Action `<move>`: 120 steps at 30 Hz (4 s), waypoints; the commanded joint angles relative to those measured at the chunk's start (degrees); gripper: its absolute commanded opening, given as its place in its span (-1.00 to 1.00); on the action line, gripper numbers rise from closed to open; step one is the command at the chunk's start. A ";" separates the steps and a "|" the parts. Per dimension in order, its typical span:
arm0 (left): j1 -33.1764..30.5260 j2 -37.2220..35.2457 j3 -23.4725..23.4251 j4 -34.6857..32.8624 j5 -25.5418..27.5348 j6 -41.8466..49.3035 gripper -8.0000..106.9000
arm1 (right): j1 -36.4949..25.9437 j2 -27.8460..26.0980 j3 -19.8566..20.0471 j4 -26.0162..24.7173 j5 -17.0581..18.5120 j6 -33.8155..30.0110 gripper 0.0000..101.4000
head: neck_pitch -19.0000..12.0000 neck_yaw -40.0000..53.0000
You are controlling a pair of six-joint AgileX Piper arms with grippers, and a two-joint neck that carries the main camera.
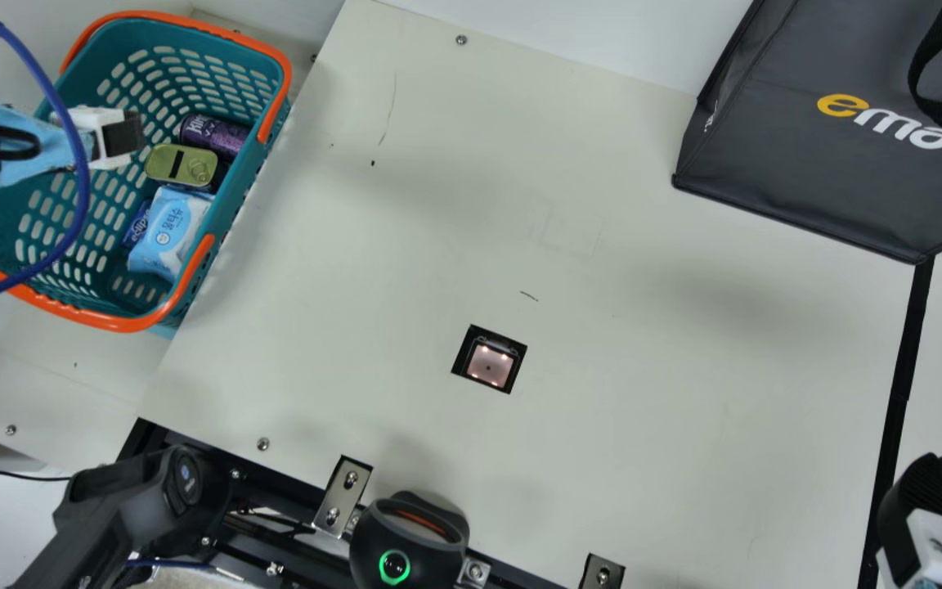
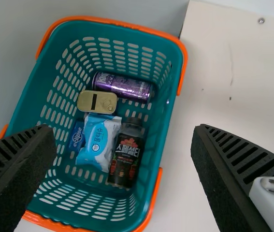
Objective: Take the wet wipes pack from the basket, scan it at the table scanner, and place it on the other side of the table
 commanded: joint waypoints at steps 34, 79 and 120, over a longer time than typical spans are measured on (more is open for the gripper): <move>3.16 28.20 -4.97 0.91 -6.56 20.94 0.71 | 0.00 0.00 0.00 0.00 0.00 0.00 0.87 | -1.66 0.23; -0.47 43.48 -1.01 4.10 -19.69 17.94 0.71 | 0.00 0.00 0.00 0.00 0.00 0.00 0.87 | -1.66 0.23; 0.45 48.17 2.51 5.98 -24.29 -5.37 0.71 | 0.00 0.00 0.00 0.05 0.00 0.00 0.87 | -1.66 0.23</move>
